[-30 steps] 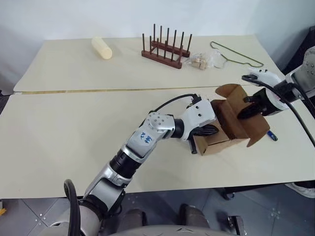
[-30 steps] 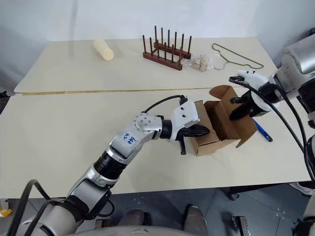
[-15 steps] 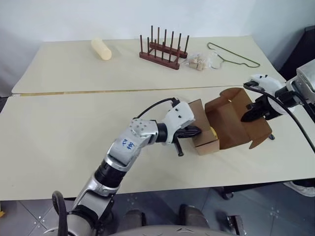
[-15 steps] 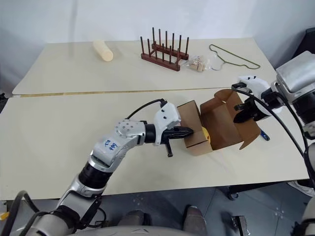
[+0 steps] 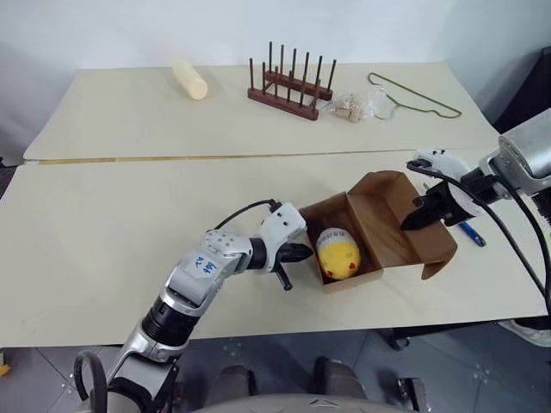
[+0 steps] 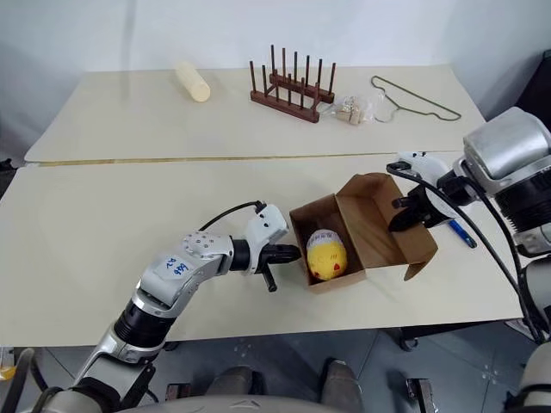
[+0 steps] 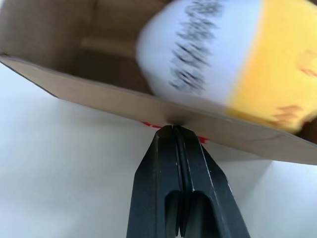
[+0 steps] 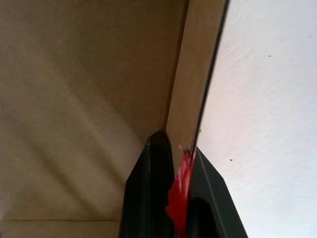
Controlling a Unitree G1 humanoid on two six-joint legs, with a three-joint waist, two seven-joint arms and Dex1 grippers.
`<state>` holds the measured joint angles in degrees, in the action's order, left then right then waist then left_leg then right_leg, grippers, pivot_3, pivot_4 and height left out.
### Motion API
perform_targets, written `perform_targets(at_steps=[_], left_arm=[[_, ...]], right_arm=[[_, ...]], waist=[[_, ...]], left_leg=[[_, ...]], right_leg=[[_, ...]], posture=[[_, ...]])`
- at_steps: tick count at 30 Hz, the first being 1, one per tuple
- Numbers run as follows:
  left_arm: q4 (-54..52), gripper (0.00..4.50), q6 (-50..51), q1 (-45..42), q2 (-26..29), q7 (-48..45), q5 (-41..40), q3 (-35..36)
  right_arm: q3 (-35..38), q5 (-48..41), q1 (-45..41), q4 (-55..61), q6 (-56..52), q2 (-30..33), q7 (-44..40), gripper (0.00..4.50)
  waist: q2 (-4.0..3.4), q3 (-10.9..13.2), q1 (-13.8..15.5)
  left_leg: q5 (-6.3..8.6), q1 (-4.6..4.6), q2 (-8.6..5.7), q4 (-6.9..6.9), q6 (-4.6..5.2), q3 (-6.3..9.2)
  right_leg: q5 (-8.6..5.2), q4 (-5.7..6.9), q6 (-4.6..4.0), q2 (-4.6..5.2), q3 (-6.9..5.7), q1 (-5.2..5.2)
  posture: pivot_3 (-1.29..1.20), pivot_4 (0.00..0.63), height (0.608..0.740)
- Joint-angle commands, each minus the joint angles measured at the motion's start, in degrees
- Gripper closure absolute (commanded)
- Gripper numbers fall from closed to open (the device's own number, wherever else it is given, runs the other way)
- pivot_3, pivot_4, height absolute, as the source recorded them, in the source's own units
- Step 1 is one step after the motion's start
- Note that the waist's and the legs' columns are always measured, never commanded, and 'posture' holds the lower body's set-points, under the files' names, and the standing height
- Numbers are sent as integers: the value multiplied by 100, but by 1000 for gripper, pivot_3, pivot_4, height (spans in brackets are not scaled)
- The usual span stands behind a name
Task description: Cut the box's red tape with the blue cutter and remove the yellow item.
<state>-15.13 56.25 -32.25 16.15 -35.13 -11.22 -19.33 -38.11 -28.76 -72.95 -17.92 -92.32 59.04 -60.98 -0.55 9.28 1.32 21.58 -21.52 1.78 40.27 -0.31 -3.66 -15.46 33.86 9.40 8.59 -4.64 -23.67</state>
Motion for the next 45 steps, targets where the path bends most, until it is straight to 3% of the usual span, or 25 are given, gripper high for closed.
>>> perform_targets(at_steps=[1,5,7,8,11,14,18,21,25,31,34,39,42,43,45], left_arm=[[-358,4500,30,-97,26,38,-119,124],[-443,4500,170,-32,226,37,-173,222],[-536,4127,234,50,473,17,-190,389],[-578,3960,257,101,611,7,-211,520],[-628,3120,124,281,1017,-52,-297,883],[-620,2201,-221,597,1453,-162,-336,1330],[-652,1052,-831,1287,1940,-560,-660,2170],[-580,98,-1807,2330,2378,-1214,-868,3061],[-233,42,-3178,4040,2398,-2158,-1295,4655],[137,42,-3529,5063,2512,-2527,-1713,5735],[-81,42,-3153,5217,2675,-2602,-2141,6051],[-1197,42,-1275,5055,3650,-2574,-3396,5748],[-1495,42,-631,4670,4380,-2536,-3683,5350],[-1512,42,-634,4116,4623,-2503,-3669,4938],[-1360,42,-364,1861,4672,-2516,-3565,3402]], right_arm=[[307,-139,69,127,-18,-41,108,4452],[317,-166,199,294,-18,-10,220,4452],[759,-82,431,264,23,-138,467,4500],[994,-123,591,307,144,-149,474,4285],[1742,-305,985,395,472,-180,401,3547],[2329,-365,1498,697,1388,-21,152,2448],[3077,-165,2449,951,3530,373,-616,1204],[3885,-54,2990,609,5107,335,-837,116],[5217,-533,3323,201,6770,-35,-1511,51],[5124,-639,4134,1169,7651,-197,-2789,51],[5191,-914,4646,1993,7721,-447,-2776,51],[5454,-866,5353,2298,7966,-320,-2857,51],[5614,-817,5477,2200,8080,-166,-2851,51],[5735,-838,5550,2192,8035,-73,-2816,51],[6106,-922,5867,2278,7933,63,-2740,51]], waist=[[0,0,-4],[0,0,3],[0,0,-5],[1,0,-5],[0,1,-11],[0,2,-15],[2,3,3],[5,5,-25],[4,7,-151],[9,10,-127],[11,9,-118],[17,13,-69],[7,16,-85],[4,18,-65],[-2,21,46]], left_leg=[[0,0,0,0,0,0],[0,0,0,1,0,0],[0,0,0,1,0,-1],[0,1,1,-1,-1,-1],[-1,2,1,-5,-2,-2],[-1,2,1,-5,-2,-4],[0,4,1,-14,-3,-4],[2,6,1,-17,-3,-11],[2,23,4,-31,-4,-30],[2,44,14,-12,-4,-33],[3,43,14,-5,-3,-25],[5,42,13,-4,-1,-22],[5,45,13,-5,-1,-27],[5,47,13,-7,-1,-27],[3,48,13,-7,-3,-26]], right_leg=[[0,0,0,0,0,0],[0,1,0,0,0,1],[0,1,0,0,0,0],[0,1,0,0,0,0],[0,0,0,0,0,-1],[0,0,0,-1,0,-2],[0,-6,0,0,-2,-1],[0,-12,1,0,-2,0],[-1,-12,1,0,-2,1],[0,-4,1,-1,0,25],[1,4,-1,1,1,25],[3,9,-5,4,4,23],[3,10,-6,4,9,21],[2,12,-8,3,9,20],[0,11,-11,-1,7,21]], posture=[[0,150,740],[0,150,740],[0,150,740],[0,150,740],[0,150,740],[0,150,740],[0,150,740],[0,150,740],[0,150,740],[0,150,740],[0,150,740],[0,150,740],[0,150,740],[0,150,740],[0,150,740]])
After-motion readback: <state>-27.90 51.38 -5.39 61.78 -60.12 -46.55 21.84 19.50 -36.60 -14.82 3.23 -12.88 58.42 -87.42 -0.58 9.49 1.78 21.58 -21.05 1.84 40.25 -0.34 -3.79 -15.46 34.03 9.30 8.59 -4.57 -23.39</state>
